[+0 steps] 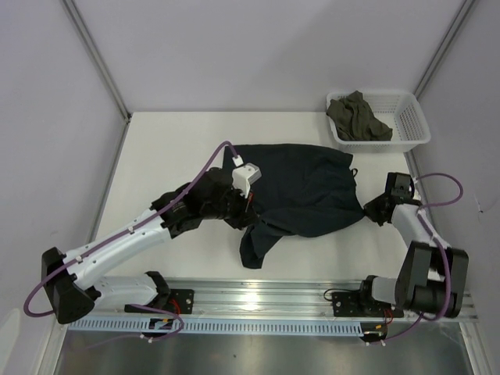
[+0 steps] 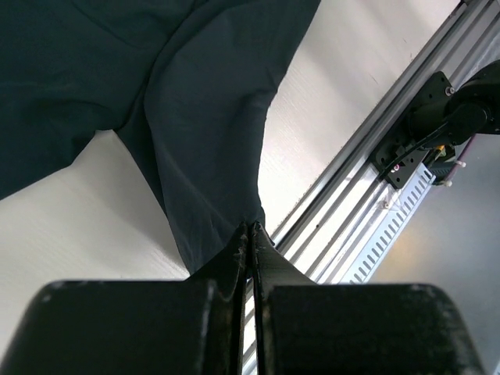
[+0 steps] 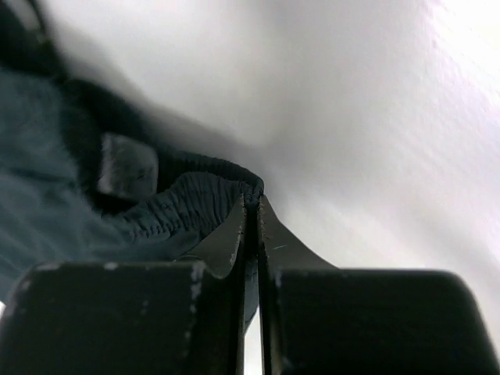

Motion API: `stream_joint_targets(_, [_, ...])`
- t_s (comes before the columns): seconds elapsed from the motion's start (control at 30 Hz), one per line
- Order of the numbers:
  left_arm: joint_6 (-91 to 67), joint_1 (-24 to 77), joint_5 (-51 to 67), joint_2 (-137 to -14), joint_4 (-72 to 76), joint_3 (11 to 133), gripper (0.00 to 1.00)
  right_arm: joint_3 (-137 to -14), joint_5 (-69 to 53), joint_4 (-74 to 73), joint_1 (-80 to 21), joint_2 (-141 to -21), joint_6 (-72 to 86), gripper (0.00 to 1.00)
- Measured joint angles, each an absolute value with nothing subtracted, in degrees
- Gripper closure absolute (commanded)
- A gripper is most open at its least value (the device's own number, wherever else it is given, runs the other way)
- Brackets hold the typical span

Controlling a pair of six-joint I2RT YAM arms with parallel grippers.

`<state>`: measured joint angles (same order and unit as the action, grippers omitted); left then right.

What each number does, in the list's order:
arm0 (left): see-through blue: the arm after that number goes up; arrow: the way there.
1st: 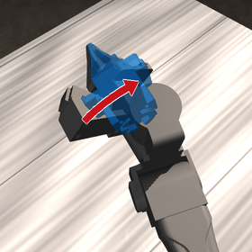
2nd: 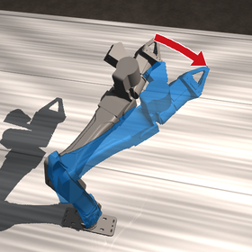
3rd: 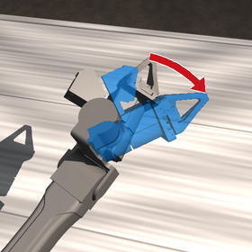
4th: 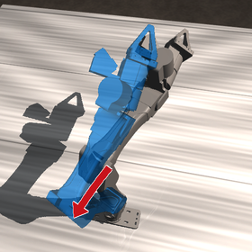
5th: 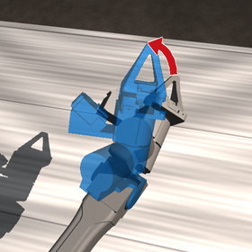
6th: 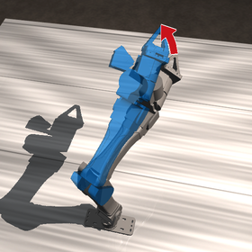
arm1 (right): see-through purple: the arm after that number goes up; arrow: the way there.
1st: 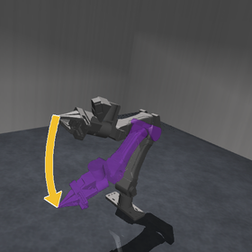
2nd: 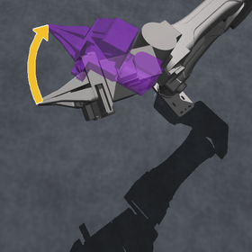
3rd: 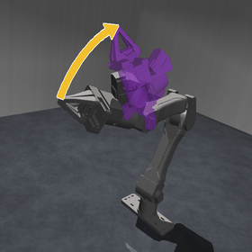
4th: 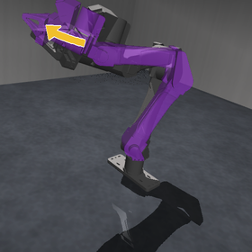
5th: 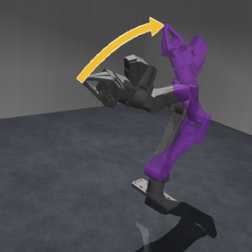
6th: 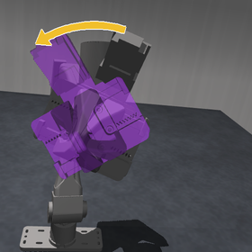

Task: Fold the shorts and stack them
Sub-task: Fold the shorts

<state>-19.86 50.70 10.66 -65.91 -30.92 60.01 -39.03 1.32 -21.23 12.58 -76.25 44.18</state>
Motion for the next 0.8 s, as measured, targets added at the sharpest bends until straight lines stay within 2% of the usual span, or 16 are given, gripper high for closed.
stream_joint_targets(0.17, [-19.9, 50.7, 10.2, -64.2, -32.5, 60.0, 1.00, -41.2, 7.4, -32.7, 9.1, -64.8, 43.0, 1.00])
stream_joint_targets(0.33, [-19.8, 50.7, 9.2, -61.9, -34.5, 60.3, 1.00, -44.6, 11.7, -44.4, 8.0, -59.3, 43.8, 1.00])
stream_joint_targets(0.5, [-18.7, 48.5, 6.8, -61.8, -38.0, 63.4, 1.00, -50.7, 14.4, -53.9, 7.5, -60.2, 46.2, 1.00])
stream_joint_targets(0.8, [-16.5, 33.7, 5.5, -66.7, -40.0, 71.1, 1.00, -60.1, 13.2, -61.1, 8.5, -62.8, 51.7, 1.00])
